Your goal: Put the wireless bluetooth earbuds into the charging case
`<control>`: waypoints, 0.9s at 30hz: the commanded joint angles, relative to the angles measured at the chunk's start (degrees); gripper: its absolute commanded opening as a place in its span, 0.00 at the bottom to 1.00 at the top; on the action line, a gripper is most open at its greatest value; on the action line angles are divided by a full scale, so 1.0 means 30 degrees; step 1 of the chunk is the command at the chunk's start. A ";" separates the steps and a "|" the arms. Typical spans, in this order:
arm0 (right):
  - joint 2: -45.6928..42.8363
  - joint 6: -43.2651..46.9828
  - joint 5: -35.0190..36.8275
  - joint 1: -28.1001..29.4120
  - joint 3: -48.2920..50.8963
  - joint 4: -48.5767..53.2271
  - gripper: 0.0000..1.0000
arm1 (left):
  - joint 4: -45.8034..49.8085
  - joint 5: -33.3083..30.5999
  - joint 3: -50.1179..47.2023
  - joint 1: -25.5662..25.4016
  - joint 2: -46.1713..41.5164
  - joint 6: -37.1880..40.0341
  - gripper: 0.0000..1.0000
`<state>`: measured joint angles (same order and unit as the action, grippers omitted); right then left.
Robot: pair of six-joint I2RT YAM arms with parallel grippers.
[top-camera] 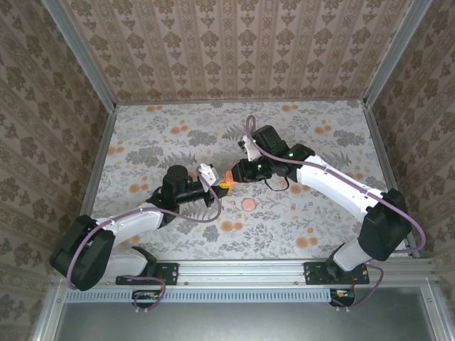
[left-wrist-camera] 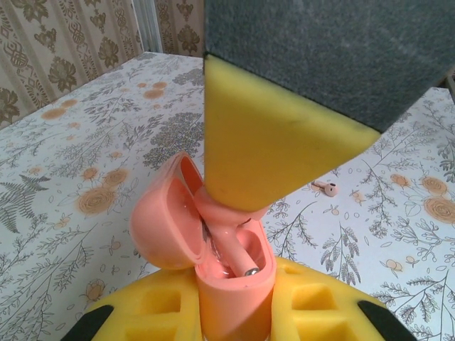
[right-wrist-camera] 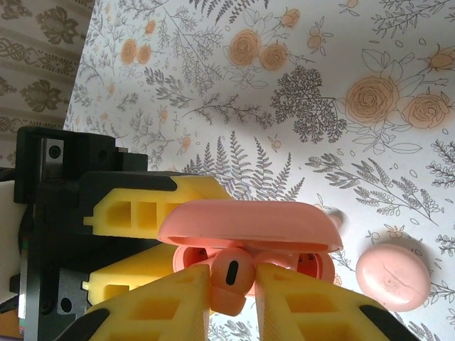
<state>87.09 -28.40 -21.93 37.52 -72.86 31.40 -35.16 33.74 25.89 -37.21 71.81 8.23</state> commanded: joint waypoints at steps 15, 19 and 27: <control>-0.1004 0.0679 0.0030 0.0020 0.0644 -0.0886 0.19 | -0.1138 0.0649 0.0130 -0.0076 -0.0620 -0.0211 0.18; -0.1498 0.1637 0.0103 0.0004 0.0859 -0.1054 0.19 | -0.1180 0.0634 0.0081 -0.0024 -0.0529 -0.0296 0.18; -0.3363 0.7327 0.1372 0.0033 0.1376 -0.0852 0.19 | -0.1859 0.2177 0.0193 0.0318 0.0222 -0.1206 0.18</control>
<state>80.64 -16.49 -20.91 37.54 -69.32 29.32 -38.13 36.36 25.91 -36.84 71.57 6.83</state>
